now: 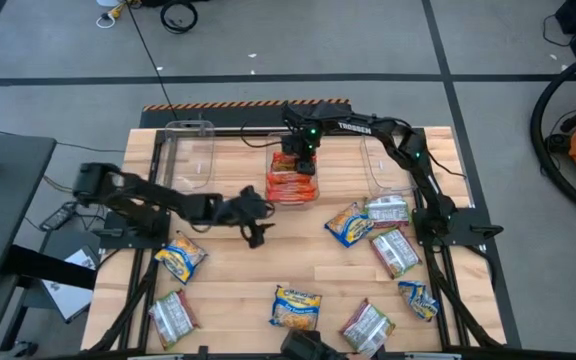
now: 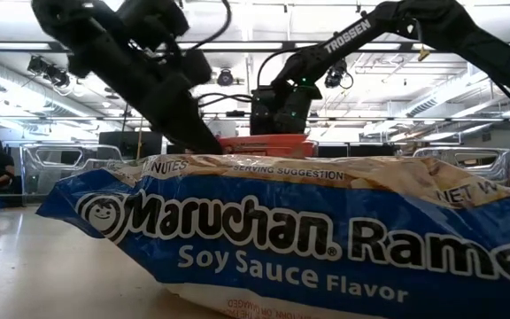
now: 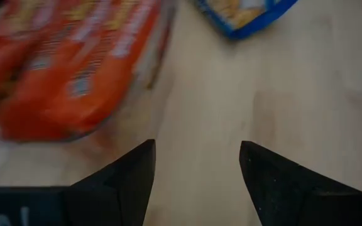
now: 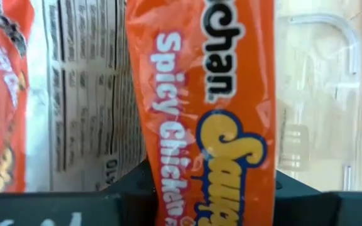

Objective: Sort Maruchan noodles
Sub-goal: Put the orange noodle pack into the middle transparent bin

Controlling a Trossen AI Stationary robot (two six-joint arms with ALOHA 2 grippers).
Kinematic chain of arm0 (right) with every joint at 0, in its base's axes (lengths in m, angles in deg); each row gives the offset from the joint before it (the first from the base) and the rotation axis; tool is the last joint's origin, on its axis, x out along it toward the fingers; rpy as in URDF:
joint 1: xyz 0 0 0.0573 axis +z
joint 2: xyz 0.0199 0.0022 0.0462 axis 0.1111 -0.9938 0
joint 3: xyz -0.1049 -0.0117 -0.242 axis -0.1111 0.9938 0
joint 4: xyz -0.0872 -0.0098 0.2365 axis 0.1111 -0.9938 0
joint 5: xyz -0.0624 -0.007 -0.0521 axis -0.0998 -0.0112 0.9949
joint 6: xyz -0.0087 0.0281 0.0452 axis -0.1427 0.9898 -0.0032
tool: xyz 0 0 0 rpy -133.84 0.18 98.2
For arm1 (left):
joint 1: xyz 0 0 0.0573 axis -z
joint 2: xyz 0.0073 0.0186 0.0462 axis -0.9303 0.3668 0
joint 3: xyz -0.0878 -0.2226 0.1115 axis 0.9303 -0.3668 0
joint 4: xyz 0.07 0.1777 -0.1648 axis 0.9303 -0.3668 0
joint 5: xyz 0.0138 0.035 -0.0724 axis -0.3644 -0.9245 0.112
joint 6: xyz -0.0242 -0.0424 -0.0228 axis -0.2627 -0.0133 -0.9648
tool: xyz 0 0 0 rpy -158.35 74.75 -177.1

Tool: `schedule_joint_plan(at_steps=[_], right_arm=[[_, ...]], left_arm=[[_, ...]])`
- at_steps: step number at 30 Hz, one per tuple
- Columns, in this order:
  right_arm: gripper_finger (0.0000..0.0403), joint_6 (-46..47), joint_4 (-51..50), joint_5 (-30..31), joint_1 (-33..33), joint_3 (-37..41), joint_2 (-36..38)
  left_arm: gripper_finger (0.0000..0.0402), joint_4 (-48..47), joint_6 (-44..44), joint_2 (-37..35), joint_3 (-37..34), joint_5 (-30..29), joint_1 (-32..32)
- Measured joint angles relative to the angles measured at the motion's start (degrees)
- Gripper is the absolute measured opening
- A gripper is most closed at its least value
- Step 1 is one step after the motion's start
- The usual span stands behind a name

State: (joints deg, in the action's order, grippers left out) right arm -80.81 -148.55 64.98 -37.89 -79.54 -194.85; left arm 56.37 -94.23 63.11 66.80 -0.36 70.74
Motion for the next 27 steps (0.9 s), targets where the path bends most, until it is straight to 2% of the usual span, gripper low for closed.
schedule_joint_plan(at_steps=[5, 9, 13, 20, 27], right_arm=[[0.0133, 1.7, -0.4, 8.3, 1.0, 0.0, 0.0], [0.0133, 1.6, -1.9, 9.8, 1.6, -0.1, 0.1], [0.0133, -0.9, -3.8, 7.5, 2.1, -0.1, 0.1], [0.0138, -1.4, -3.2, 7.2, 2.1, 0.0, 0.1], [0.0189, 1.3, -3.5, 8.4, 2.1, 0.0, 0.1]], left_arm=[[0.0233, 13.3, 0.0, 9.6, 0.5, -2.6, -0.4], [0.0233, 18.3, 0.8, 13.1, 2.2, -8.0, -1.5], [0.0233, 18.6, 0.9, 13.8, 3.1, -7.6, -2.7], [0.0233, 18.3, 1.0, 13.7, 3.2, -8.4, -1.3], [0.0233, 17.1, 0.9, 13.4, 3.3, -8.9, -0.8]])
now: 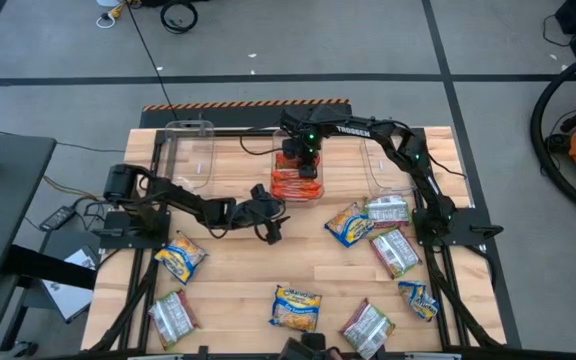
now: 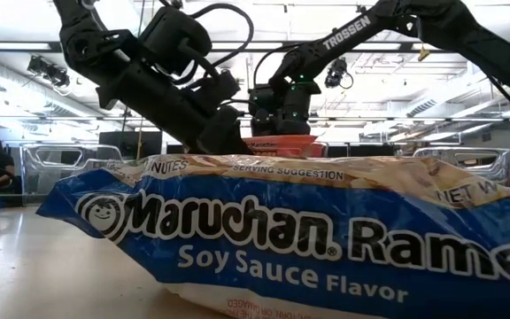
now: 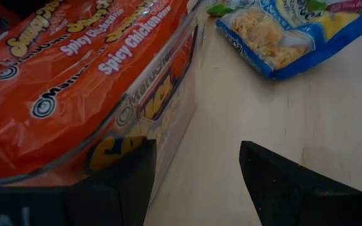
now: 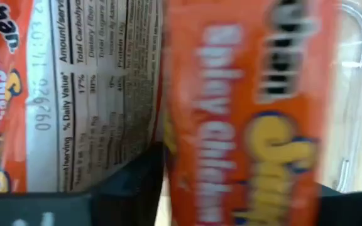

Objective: Sort Maruchan noodles
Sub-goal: Put the orange noodle pack into the middle transparent bin

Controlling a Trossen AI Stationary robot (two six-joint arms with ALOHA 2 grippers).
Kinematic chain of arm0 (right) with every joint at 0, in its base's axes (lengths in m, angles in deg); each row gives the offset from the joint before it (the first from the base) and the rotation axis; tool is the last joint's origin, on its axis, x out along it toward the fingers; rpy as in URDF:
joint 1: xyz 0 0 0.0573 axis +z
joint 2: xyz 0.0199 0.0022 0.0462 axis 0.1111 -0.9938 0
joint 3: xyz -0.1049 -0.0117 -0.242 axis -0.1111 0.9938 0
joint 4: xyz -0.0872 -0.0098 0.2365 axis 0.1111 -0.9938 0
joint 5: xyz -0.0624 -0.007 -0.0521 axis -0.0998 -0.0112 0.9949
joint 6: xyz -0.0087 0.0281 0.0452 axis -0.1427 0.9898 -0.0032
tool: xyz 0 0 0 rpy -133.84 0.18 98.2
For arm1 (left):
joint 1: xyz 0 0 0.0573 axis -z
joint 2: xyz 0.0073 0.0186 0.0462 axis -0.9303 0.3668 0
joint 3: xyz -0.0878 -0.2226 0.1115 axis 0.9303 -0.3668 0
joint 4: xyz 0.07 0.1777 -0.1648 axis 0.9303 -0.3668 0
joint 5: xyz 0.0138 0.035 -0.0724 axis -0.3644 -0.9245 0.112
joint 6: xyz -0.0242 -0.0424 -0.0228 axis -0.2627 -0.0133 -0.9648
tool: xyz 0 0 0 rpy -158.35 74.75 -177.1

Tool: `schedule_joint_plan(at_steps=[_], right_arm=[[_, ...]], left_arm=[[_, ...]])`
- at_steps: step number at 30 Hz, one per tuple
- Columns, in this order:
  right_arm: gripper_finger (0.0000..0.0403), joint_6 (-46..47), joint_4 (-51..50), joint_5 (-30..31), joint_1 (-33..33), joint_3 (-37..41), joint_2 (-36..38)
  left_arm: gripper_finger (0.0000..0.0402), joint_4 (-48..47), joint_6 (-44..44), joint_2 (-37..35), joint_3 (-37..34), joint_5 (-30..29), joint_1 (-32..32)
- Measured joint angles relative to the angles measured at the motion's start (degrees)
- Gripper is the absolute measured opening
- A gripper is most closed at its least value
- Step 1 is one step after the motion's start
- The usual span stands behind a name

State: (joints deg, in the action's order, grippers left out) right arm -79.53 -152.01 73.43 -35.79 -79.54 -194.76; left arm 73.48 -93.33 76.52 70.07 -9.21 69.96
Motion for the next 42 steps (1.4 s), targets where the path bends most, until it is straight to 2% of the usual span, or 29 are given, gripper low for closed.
schedule_joint_plan(at_steps=[4, 8, 25, 30, 36, 42], right_arm=[[0.0220, 0.5, -3.2, 1.3, 0.1, -1.7, 0.0], [0.0232, 0.6, -5.0, 1.2, 0.2, -4.2, 0.0], [0.0210, 0.7, -7.4, 1.6, 0.6, -7.5, 0.1], [0.0210, 1.1, -7.8, 2.2, 0.6, -8.8, 0.1], [0.0210, 2.2, -7.9, 2.7, 0.7, -11.3, 0.2], [0.0210, 2.4, -8.0, 2.7, 1.5, -12.2, 0.3]], left_arm=[[0.0233, -3.0, -0.4, -1.4, 0.1, 0.0, -0.1], [0.0233, -4.6, -1.5, -3.5, 0.1, -0.2, 0.0], [0.0233, -10.2, -1.5, -12.9, 0.1, 0.1, 1.3], [0.0233, -19.8, -4.3, -18.8, 0.2, 0.5, 1.6], [0.0233, -35.7, -4.5, -24.4, 0.0, 0.2, -2.5], [0.0233, -40.5, -4.5, -24.3, -0.3, 0.4, -6.6]])
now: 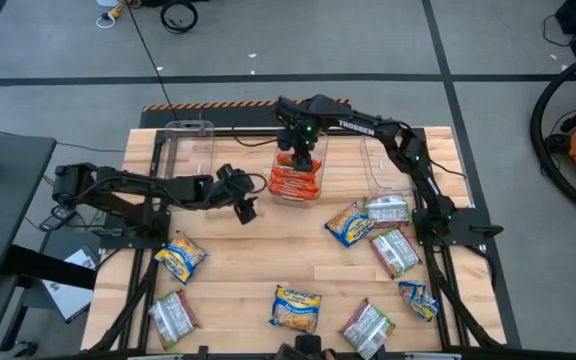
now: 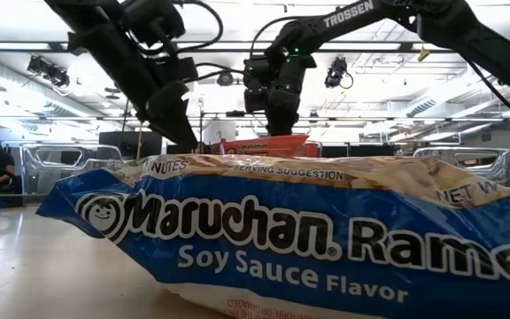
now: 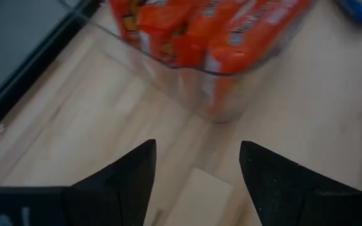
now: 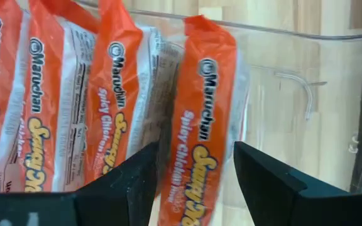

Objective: Sort Maruchan noodles
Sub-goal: Put the orange noodle pack into the middle transparent bin, then put the blue noodle pack into the left transparent bin

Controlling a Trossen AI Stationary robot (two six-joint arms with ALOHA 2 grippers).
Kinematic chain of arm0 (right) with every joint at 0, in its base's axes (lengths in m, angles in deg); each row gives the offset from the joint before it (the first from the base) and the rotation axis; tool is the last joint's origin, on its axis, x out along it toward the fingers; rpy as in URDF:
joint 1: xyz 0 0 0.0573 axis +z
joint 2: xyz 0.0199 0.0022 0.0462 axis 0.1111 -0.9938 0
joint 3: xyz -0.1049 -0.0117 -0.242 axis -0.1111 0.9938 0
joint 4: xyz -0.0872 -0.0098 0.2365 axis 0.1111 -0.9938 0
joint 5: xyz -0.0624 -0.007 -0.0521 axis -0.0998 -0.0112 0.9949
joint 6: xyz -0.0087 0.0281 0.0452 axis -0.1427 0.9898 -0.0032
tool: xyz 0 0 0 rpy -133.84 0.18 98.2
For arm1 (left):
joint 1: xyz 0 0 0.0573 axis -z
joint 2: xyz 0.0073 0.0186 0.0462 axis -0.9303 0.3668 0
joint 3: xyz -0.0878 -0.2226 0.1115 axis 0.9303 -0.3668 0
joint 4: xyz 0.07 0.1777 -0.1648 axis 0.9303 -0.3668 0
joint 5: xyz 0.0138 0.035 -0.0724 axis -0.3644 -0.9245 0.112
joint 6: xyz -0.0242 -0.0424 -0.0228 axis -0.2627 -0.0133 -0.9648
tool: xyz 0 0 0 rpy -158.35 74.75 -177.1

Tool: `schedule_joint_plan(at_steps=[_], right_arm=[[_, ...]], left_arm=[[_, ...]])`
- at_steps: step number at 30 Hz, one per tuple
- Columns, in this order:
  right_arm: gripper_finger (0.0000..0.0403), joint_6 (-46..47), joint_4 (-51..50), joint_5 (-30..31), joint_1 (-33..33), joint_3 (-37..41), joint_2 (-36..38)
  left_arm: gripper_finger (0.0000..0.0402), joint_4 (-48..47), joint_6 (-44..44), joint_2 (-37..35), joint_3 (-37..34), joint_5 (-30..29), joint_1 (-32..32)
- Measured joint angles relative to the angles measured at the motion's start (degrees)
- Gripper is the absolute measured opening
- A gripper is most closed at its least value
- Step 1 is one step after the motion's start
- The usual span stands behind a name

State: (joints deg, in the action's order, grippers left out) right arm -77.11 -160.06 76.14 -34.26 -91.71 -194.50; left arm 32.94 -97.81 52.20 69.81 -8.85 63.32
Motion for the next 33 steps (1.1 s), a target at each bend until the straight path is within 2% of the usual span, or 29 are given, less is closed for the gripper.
schedule_joint_plan(at_steps=[4, 11, 25, 29, 33], right_arm=[[0.0210, 0.0, 0.0, 0.0, 0.8, 0.0, 0.0], [0.0210, 0.0, 0.1, -1.5, 1.8, 0.0, 0.0], [0.0210, 0.0, -0.6, -1.1, 2.4, -0.3, 0.1], [0.0210, -0.3, -4.2, -0.8, 2.4, -4.3, 0.4], [0.0210, -0.3, -9.5, 2.7, 1.7, -9.1, 1.6]], left_arm=[[0.0233, -0.1, 0.3, 0.0, -1.1, 1.9, -1.0], [0.0233, 0.6, 1.6, 1.3, -1.4, 1.9, -3.6], [0.0233, 9.0, 8.0, 7.5, -1.4, 2.0, -6.9], [0.0233, 9.9, 9.3, 8.3, -1.4, 2.0, -7.6], [0.0233, 12.0, 9.7, 8.9, -1.4, 3.8, -7.9]])
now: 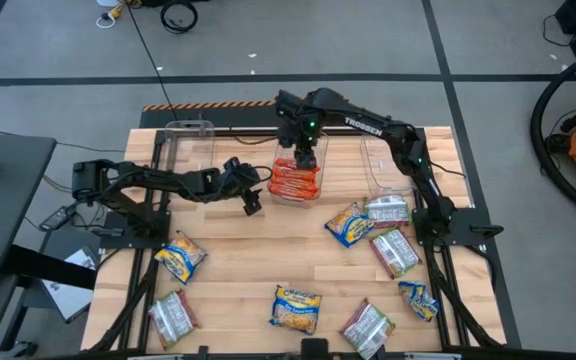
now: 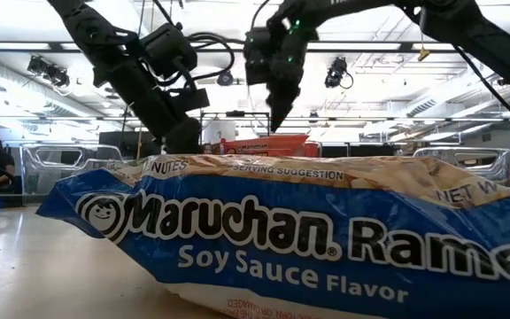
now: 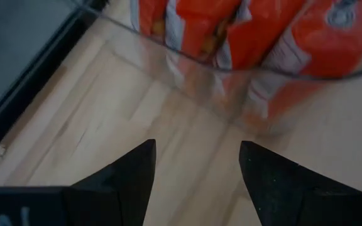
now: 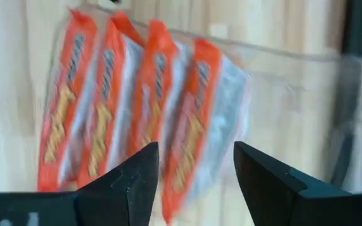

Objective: Sort Maruchan noodles
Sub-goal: Put the blue noodle pack into the left transparent bin

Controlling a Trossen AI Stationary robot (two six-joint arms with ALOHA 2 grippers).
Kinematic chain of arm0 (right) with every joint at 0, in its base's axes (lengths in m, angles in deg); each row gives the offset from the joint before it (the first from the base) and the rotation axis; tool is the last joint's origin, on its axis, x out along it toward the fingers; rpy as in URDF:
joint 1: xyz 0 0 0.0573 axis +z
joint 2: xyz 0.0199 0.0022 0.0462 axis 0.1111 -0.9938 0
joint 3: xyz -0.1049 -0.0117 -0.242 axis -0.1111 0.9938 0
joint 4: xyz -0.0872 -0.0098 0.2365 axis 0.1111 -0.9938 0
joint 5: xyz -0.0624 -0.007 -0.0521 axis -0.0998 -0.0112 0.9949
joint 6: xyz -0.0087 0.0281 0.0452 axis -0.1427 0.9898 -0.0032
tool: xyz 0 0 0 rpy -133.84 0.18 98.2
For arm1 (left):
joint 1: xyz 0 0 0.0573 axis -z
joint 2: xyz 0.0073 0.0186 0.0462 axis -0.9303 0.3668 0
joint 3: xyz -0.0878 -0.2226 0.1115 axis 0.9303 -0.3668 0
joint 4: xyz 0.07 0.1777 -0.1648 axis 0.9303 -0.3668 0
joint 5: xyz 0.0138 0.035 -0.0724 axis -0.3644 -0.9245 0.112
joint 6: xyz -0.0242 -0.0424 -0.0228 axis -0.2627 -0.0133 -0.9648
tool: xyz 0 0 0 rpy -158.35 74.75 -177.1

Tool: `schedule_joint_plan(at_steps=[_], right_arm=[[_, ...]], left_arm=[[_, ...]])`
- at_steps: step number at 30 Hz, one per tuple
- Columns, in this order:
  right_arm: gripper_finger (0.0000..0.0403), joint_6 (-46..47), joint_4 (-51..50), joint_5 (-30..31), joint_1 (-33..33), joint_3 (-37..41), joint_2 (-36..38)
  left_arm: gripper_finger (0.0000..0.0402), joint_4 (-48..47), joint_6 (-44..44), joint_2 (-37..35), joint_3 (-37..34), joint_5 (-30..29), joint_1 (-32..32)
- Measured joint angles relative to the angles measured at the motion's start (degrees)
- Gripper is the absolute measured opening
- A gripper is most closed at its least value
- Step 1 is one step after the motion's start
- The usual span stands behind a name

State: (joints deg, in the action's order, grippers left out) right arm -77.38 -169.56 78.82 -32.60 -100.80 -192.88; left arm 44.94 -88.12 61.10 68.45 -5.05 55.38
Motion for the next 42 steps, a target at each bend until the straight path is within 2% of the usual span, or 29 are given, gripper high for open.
schedule_joint_plan(at_steps=[5, 14, 20, 31, 36, 42], right_arm=[[0.0210, 2.8, -5.8, 4.2, -3.9, 1.7, 2.5], [0.0210, 4.3, -4.5, 13.8, -10.8, 15.5, 2.7], [0.0210, 1.4, 5.8, 12.3, -11.8, 20.8, 2.6], [0.0210, -1.2, 15.4, 11.0, -11.6, 20.6, 2.6], [0.0210, -1.0, 10.7, 12.8, -10.9, 20.6, 4.2], [0.0201, 5.9, 1.9, 12.8, -5.9, 20.6, 11.9]], left_arm=[[0.0233, 1.1, 0.0, 0.3, 0.0, 1.9, 0.4], [0.0233, 1.3, -0.2, 0.3, 0.0, 2.2, 2.6], [0.0233, 3.7, -0.2, 0.3, 0.0, 2.3, 3.6], [0.0233, 2.5, -0.6, 0.0, 0.0, 2.2, 4.1], [0.0233, -5.5, -1.5, -2.6, 0.0, 2.2, 4.4], [0.0233, -13.3, -9.1, -7.3, 0.0, 1.8, 7.2]])
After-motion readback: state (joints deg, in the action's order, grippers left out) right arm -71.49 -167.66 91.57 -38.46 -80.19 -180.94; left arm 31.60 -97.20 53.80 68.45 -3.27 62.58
